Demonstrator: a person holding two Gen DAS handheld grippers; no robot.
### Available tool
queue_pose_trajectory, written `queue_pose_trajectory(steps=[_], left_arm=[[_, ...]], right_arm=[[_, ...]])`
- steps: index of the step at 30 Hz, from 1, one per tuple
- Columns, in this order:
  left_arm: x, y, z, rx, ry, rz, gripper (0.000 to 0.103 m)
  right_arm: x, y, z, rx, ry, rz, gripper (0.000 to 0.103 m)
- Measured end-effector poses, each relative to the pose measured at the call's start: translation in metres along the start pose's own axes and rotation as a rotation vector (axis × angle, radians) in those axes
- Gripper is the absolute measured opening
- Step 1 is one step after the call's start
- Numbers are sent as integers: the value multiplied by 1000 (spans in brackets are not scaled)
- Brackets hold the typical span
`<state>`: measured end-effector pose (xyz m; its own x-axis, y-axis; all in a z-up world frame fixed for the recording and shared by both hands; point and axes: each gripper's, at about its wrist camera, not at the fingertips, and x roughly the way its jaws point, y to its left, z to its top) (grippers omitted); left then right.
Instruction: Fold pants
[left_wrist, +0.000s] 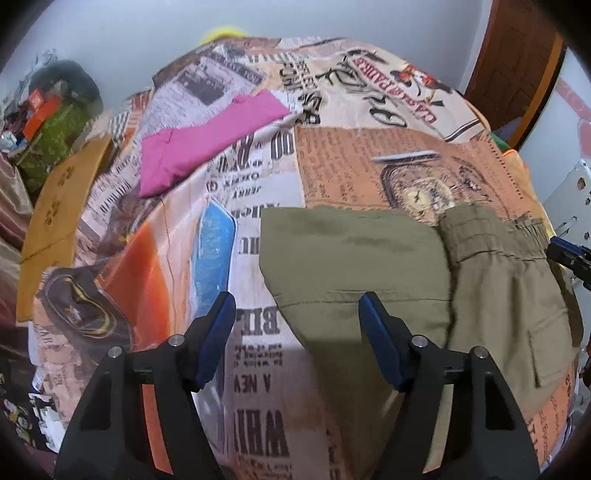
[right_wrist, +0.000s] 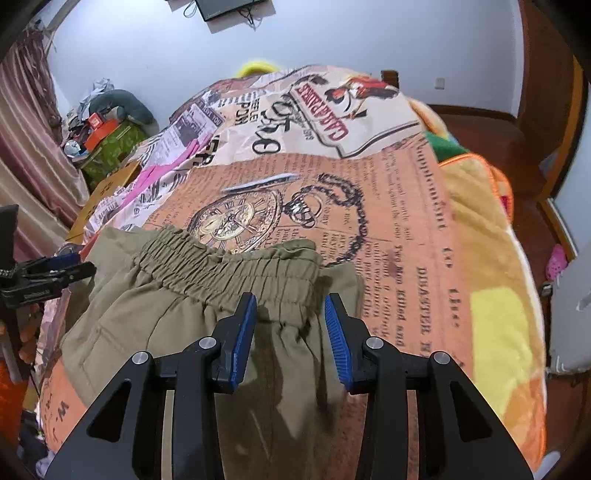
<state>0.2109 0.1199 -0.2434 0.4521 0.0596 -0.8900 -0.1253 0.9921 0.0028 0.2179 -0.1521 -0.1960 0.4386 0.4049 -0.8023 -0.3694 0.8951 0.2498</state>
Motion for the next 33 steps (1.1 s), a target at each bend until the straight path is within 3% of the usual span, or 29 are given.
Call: queue_pose_trajectory(steps=[5,9,11,14,21,25,27,29,33], left_arm=[[11,6,-6,-23,11,-32,71],[12,7,-10,-31,3,-36,71],[12,6,-11,-34,-2,-33,71],[12,5,-13,-29,-8,-24,71],[13,5,-13,-28,-4,-20,71],[7,4,-13,-29,12,-6,71],[1,4,-15,-30,11,-2,71],[-7,7,-17,-45,6,-19,70],[-19,9,-21,-66,10,-63,71]], right_arm=[[9,4,1,-39,8,7,34],[9,12,2,-116,-3,-22,25],[5,14,3,-138,-30,-40,13],[3,17,8,-164,-55,-57,13],[18,14,9,-170,-6,-97,14],[9,14,13,-147,5,-105,18],[4,15,13,-148,6,-128,25],[-5,15,12,-141,-11,-145,47],[-27,12,8,-117,-59,-136,54]])
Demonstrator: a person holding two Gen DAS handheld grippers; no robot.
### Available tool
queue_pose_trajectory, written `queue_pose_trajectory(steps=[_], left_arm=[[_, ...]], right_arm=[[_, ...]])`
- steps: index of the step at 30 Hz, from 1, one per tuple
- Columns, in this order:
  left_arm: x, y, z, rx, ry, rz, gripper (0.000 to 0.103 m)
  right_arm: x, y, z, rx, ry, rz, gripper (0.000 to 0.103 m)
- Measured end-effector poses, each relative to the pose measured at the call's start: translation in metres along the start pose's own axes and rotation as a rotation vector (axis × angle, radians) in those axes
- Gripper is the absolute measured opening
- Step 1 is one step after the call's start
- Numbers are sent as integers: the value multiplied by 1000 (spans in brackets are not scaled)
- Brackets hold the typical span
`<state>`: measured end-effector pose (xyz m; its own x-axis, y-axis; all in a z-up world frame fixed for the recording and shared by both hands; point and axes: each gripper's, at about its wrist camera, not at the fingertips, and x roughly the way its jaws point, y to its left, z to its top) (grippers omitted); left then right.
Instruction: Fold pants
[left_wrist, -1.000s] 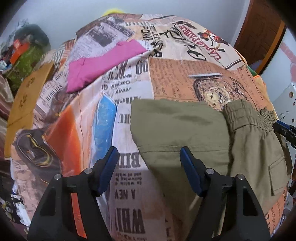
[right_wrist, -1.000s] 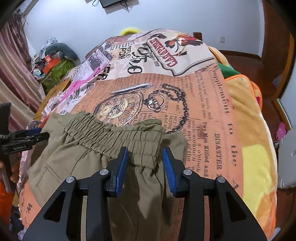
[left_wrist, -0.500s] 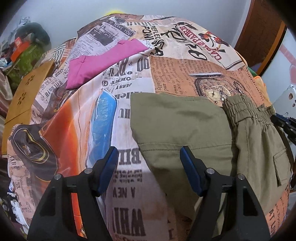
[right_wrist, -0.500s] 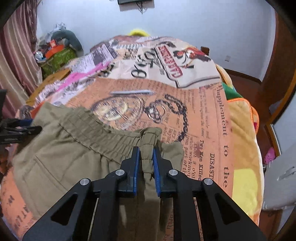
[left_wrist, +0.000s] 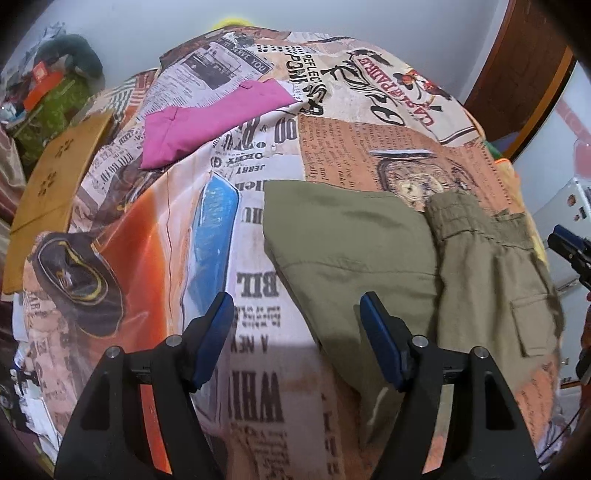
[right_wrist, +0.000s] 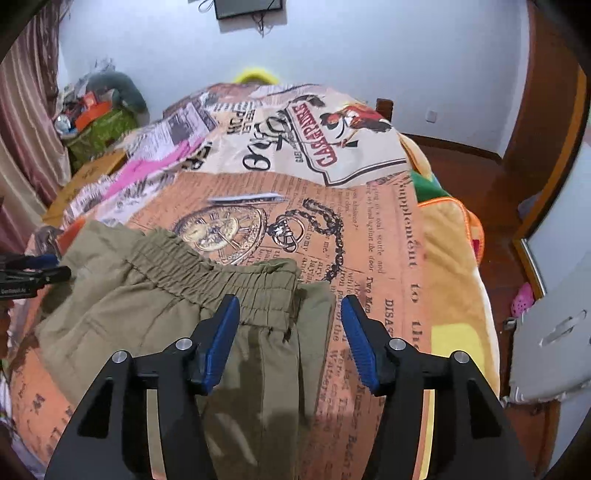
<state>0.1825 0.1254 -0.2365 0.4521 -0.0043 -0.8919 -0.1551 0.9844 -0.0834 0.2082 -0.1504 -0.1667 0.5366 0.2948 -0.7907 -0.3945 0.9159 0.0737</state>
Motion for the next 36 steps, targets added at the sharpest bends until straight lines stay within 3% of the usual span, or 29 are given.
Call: queue_pose_trajectory(steps=[4,10,15,27,30,36], left_arm=[[-5,-5,-6,-4,7,-26,76],[9,-13,-19,-26,60,-87,77],[9,-23,-20,4,48,-91,77],[25,-29,1,-2,46,-138,76],[28,-32,4,4,42,-141,71],[29,-35,9,6,41,-150,43]], right_arm=[[-13,-6,-12,58,1,20,71],[-11,-8,-40,116,65,58,71],[7,-15,-58,178,130,96,71],[38,-36,-57,325,143,260,71],[41,-36,-54,321,137,281,65],[41,-32,-47,286,135,299,40]])
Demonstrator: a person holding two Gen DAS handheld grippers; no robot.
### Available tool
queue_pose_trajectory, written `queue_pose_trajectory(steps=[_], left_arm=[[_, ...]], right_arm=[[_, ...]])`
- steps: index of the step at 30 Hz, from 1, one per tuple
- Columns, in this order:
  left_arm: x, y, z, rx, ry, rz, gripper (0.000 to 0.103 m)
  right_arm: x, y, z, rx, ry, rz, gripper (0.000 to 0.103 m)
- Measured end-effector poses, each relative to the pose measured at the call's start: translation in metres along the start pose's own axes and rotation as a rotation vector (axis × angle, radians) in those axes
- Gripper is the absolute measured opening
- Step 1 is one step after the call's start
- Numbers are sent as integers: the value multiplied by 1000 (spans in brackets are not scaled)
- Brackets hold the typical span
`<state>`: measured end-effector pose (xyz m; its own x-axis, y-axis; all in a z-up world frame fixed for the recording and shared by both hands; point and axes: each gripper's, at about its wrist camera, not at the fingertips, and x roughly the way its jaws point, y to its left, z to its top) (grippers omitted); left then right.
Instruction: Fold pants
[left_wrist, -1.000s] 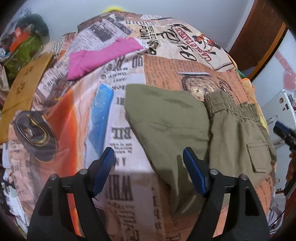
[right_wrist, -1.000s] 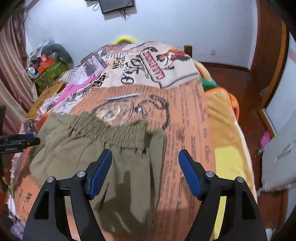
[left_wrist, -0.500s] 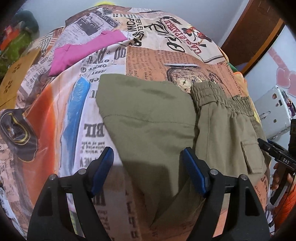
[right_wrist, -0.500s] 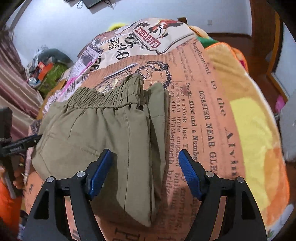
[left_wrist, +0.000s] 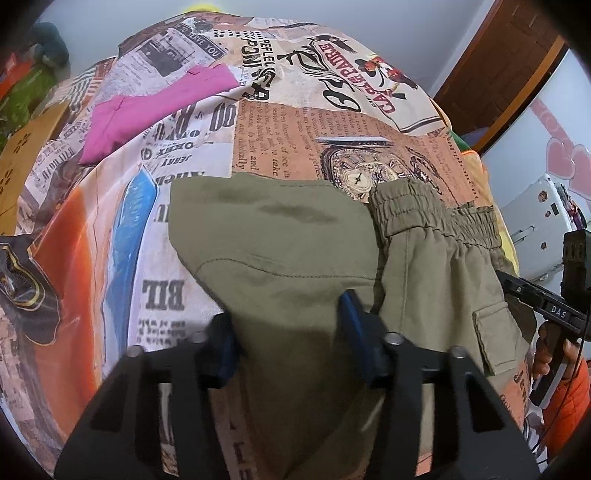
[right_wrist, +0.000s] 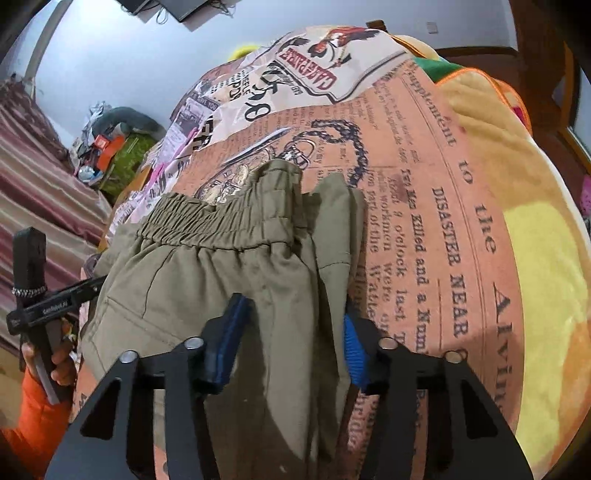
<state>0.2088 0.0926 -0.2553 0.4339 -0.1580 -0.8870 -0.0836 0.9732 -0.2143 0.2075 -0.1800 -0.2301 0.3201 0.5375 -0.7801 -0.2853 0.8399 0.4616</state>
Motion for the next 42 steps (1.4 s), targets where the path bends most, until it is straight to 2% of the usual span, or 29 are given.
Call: queue_pose_trajectory(steps=[2,5,6,8,11,18,26,35,42], left_arm=[[0,1,2,-7,2,1,31],[-1,2,3,-13,2,0,21],[-2,2,3,-14,-1,2,20],[-5,0,2,-7,-8,22,10],[-15,-3,2,4,-39,30,5],[-41,-15,6,50,-110,45,3],[-72,-20,20,82,-200,83,3],[-108,3,43,75,-308,134,3],[-111,39,65,33,-328,161,3]], right_arm=[[-1,1,2,-5,-7,-10,32],[-5,2,4,-14,-29,-17,18],[-8,3,5,-18,-38,-15,17],[-11,7,6,-36,-53,-24,13],[-15,18,9,-81,-76,-53,10],[-29,33,18,-118,-122,-51,8],[-43,66,35,-222,-185,-60,8],[-42,100,70,-307,-246,-33,8],[-18,131,103,-366,-260,-7,8]])
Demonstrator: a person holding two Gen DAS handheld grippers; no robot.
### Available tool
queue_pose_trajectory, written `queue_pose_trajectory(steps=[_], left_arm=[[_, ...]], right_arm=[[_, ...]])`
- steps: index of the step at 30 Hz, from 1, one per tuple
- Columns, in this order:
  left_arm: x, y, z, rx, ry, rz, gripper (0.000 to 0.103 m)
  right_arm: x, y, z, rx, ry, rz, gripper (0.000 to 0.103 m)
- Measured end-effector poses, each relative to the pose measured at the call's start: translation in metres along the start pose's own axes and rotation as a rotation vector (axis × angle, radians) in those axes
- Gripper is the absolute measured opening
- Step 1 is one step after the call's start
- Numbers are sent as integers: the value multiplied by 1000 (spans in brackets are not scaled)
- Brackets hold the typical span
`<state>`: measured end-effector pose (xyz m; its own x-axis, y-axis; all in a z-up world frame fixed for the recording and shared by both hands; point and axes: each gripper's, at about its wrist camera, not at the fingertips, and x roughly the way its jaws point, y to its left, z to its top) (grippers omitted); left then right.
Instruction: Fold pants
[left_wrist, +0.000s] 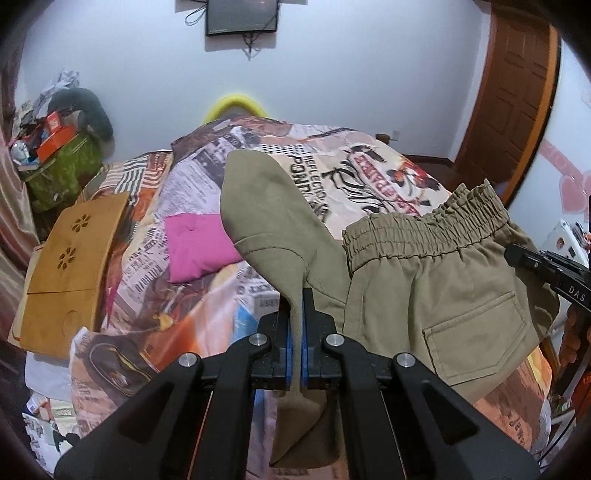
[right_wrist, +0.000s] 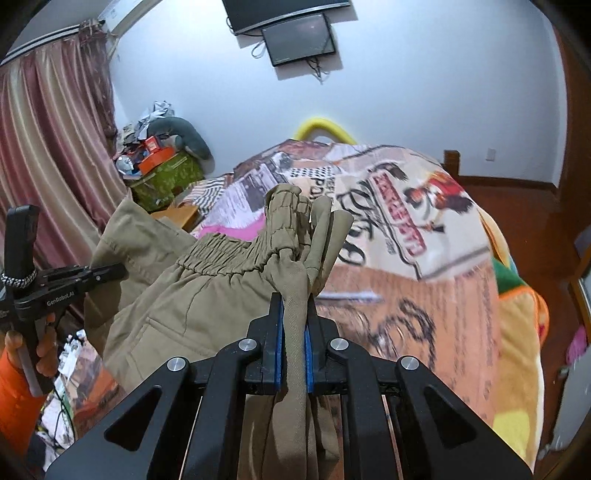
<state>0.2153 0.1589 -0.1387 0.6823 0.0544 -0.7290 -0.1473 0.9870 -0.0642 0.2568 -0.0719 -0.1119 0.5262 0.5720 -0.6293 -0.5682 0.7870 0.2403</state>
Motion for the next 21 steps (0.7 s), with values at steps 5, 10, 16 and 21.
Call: queue_pose_trajectory(steps=[5,10,16,21], left_arm=[[20,30,16,-31,-5,31,3],[44,60,31,-64,-11,64,3],[72,96,52,-81,-33,111,3],[99,128,68,-117,-42,146,3]], right_arm=[[34,10,21,-27,11,27,8],[70,16,43,-25,9,51,8],[117,28,74,-45,12,67,7],[153,38,94,-74,17,77,7]])
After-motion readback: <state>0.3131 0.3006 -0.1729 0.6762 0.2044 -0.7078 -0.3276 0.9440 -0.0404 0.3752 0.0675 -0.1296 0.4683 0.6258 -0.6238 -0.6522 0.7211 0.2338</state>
